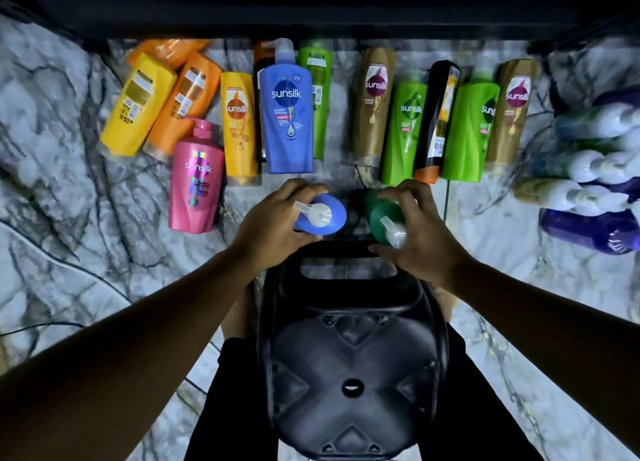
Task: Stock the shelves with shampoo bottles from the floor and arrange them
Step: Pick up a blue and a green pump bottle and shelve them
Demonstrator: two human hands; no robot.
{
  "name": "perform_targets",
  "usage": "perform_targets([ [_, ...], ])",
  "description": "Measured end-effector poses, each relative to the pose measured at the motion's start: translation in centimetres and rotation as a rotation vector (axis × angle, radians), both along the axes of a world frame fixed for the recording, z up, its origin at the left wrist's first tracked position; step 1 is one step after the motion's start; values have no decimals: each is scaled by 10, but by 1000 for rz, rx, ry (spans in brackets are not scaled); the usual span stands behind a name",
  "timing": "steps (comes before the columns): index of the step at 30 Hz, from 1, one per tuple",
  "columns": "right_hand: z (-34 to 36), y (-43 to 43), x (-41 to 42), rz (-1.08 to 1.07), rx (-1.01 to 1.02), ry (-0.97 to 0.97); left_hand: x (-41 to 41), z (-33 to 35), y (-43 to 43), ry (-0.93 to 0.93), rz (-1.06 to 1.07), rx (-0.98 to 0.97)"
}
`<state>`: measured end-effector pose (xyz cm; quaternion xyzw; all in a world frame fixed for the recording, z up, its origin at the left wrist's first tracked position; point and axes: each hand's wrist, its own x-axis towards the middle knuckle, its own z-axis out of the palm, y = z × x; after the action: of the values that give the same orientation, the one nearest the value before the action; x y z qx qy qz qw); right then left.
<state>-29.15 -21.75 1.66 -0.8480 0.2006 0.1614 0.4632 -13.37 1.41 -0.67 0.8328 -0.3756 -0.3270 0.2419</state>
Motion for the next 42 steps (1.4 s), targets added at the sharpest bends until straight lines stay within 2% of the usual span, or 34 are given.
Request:
perform_targets([
  [3,1,6,4,-20,-182,73,0,2,-5,-1,-9,-13],
  [10,8,-5,-13,-20,21,-39,1,-4,-22,-19,-15,-31],
  [13,4,-6,-18,-93,-34,7,5,-9,-23,44,-26,-20],
  [16,3,-7,-14,-43,-62,55,8,-18,-16,129,-11,31],
  [21,8,-9,3,-35,-63,60,7,-15,-15,74,25,23],
  [25,34,-4,11,-22,-55,95,1,12,-11,136,120,-26],
  [28,82,2,13,-119,11,109,0,63,-7,230,236,-69],
  [32,182,9,18,-270,108,89,3,170,-5,292,321,-145],
  [42,449,27,40,-615,376,-347,29,462,-2,312,357,-263],
])
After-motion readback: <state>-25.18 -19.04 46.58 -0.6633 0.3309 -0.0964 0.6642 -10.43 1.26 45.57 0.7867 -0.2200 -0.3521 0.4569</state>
